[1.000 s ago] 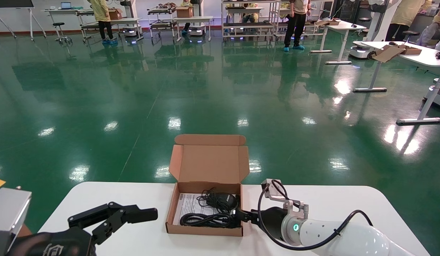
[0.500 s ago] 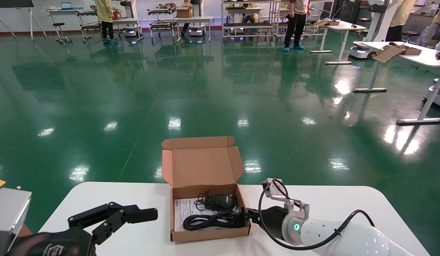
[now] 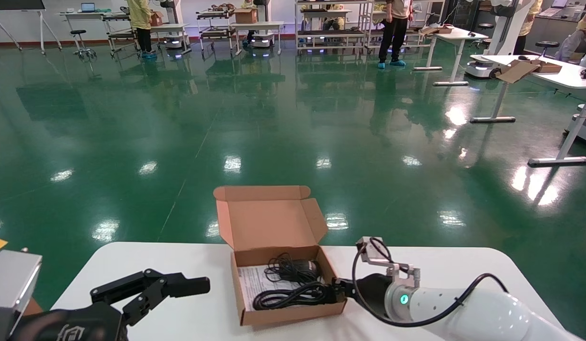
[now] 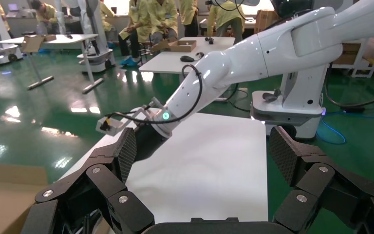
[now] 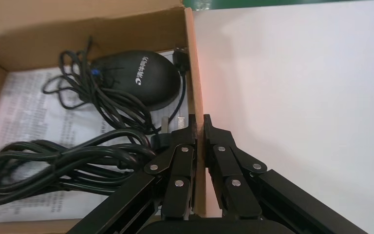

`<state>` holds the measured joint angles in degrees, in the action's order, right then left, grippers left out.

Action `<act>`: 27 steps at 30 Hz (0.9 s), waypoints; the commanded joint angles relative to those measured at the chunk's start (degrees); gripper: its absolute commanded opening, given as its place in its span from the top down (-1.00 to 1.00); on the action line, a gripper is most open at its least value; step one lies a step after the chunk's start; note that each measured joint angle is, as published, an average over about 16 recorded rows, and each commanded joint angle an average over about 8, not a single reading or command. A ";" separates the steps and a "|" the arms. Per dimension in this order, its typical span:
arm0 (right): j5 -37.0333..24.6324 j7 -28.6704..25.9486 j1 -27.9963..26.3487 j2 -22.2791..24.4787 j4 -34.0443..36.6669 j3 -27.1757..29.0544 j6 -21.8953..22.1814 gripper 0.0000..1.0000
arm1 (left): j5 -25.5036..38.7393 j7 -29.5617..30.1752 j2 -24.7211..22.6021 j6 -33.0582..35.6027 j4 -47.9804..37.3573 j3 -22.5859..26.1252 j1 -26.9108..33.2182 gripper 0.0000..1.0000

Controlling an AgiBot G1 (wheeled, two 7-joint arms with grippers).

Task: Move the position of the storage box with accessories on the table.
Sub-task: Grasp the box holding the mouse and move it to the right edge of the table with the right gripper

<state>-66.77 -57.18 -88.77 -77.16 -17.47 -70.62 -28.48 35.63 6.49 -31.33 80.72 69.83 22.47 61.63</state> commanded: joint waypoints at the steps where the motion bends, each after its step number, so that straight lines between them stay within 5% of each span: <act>1: 0.18 0.57 -0.51 0.14 0.41 -0.04 -0.55 1.00 | 0.00 0.00 0.00 0.00 0.00 0.00 0.00 -1.00; 15: 2.69 5.48 -8.14 3.34 2.08 2.03 -8.30 1.00 | 0.00 0.00 0.00 0.00 0.00 0.00 0.00 -1.00; 27: 1.87 7.88 -16.07 11.07 -0.57 1.88 -17.08 1.00 | 0.00 0.00 0.00 0.00 0.00 0.00 0.00 -1.00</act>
<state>-64.99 -49.35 -104.74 -65.87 -18.00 -68.77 -45.26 35.63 6.49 -31.33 80.72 69.83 22.47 61.63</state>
